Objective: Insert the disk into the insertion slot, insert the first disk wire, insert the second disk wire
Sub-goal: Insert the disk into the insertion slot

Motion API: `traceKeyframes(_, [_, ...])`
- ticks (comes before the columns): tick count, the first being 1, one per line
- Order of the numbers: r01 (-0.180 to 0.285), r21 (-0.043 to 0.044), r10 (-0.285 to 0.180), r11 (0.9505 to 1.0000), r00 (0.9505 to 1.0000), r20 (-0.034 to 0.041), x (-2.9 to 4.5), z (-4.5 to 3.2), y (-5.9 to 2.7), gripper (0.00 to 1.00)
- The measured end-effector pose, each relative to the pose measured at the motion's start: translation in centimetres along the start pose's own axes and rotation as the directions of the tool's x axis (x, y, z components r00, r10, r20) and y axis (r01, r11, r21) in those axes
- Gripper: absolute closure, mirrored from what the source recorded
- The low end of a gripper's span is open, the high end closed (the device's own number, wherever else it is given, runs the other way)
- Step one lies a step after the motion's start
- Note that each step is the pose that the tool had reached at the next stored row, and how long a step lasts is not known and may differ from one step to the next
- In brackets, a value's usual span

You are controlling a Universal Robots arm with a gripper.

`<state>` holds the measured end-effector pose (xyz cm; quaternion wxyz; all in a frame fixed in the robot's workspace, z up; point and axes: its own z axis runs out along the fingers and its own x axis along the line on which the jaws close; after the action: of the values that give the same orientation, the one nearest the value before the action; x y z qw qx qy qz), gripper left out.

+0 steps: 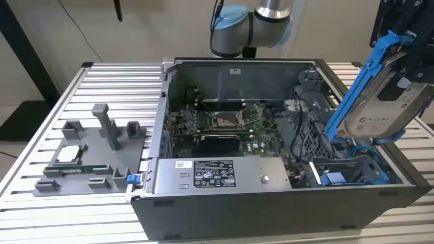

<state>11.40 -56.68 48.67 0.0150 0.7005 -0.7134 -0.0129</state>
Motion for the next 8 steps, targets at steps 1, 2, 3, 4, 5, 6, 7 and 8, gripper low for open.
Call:
traceKeyframes(1, [0.0, 0.0, 0.0, 1.0, 1.0, 0.0, 0.0, 0.0, 0.0, 1.0])
traceKeyframes(2, [0.0, 0.0, 0.0, 1.0, 1.0, 0.0, 0.0, 0.0, 0.0, 1.0])
traceKeyframes(3, [0.0, 0.0, 0.0, 1.0, 1.0, -0.0001, 0.0, 0.0, 0.0, 1.0])
traceKeyframes(4, [0.0, 0.0, 0.0, 1.0, 1.0, -0.0002, 0.0, 0.0, 0.0, 1.0])
traceKeyframes(5, [0.0, 0.0, 0.0, 1.0, 1.0, -0.0003, 0.0, 0.0, 0.0, 1.0])
traceKeyframes(6, [0.0, 0.0, 0.0, 1.0, 1.0, -0.0004, 0.0, 0.0, 0.0, 1.0])
traceKeyframes(7, [0.0, 0.0, 0.0, 1.0, 1.0, -0.0005, 0.0, 0.0, 0.0, 1.0])
traceKeyframes(8, [0.0, 0.0, 0.0, 1.0, 1.0, -0.0005, 0.0, 0.0, 0.0, 1.0])
